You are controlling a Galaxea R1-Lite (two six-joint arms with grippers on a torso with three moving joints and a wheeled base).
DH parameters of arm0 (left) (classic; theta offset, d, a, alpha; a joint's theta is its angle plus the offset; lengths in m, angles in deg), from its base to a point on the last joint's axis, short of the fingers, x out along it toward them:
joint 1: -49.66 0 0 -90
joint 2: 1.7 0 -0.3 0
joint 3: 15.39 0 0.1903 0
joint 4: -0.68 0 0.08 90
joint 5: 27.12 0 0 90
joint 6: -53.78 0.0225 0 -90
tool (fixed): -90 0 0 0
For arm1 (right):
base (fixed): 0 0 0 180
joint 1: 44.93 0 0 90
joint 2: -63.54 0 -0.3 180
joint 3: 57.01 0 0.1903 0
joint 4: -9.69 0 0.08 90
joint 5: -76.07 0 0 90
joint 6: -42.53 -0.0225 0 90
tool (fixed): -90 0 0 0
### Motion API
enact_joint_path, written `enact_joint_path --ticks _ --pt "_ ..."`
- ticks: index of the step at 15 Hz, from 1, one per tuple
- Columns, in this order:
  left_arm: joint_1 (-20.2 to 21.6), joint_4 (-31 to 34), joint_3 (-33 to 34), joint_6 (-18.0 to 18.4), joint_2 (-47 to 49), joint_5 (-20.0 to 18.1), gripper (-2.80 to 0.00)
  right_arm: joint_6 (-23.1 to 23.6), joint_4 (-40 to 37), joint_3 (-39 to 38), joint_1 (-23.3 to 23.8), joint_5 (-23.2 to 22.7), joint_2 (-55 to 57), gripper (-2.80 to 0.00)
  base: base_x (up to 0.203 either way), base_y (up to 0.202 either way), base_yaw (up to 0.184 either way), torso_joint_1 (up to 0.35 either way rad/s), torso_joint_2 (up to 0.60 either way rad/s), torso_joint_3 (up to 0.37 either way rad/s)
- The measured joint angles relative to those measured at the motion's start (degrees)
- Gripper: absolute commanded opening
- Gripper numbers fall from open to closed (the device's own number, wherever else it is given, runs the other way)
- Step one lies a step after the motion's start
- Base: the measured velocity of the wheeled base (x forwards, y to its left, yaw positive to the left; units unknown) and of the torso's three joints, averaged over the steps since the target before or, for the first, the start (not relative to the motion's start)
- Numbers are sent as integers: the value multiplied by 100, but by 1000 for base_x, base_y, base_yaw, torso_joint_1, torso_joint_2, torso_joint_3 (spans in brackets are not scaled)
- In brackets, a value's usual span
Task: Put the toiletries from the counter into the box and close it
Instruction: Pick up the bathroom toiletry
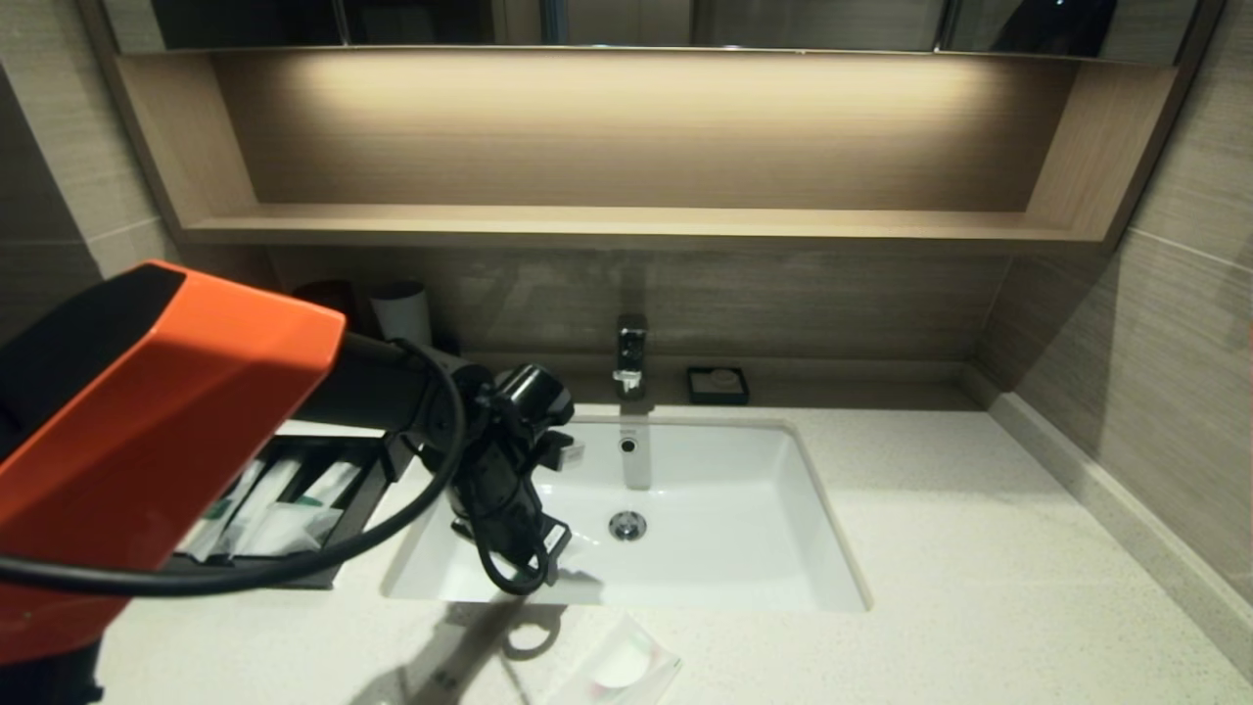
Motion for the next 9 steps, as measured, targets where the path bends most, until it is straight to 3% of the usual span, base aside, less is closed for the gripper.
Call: enact_joint_path --ticks 9 --pt "8 24 35 -15 -97 0 -280 0 0 0 0 1 0 -280 0 0 0 0 0 0"
